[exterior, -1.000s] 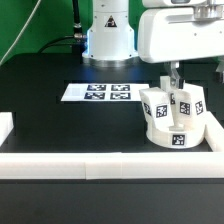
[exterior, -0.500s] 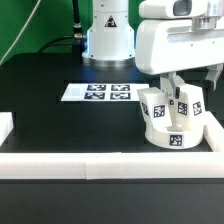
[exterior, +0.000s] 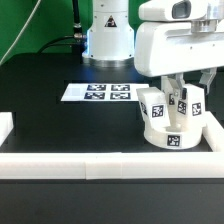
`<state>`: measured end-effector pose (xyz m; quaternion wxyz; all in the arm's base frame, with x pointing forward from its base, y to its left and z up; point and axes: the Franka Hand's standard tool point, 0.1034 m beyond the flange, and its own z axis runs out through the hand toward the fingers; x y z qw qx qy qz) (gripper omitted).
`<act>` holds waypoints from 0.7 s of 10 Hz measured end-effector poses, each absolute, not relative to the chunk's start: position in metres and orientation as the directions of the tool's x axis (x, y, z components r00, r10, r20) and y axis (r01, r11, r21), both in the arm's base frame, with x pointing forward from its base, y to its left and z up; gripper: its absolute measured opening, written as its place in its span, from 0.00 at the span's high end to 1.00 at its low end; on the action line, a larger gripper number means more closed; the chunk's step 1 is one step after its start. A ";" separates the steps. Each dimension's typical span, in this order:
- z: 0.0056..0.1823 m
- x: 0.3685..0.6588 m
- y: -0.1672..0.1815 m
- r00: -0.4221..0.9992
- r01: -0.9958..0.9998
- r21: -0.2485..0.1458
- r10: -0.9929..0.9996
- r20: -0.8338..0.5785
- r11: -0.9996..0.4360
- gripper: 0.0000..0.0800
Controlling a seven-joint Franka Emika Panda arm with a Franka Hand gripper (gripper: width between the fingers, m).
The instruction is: Assemble stool
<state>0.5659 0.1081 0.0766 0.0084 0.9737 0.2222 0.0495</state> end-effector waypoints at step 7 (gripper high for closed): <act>0.075 0.563 0.118 0.945 -0.311 -0.041 -0.314 0.090 -0.949 0.58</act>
Offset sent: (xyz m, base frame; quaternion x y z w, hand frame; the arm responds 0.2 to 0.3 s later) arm -0.0061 0.0098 -0.0061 0.0045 0.0011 0.3298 0.9440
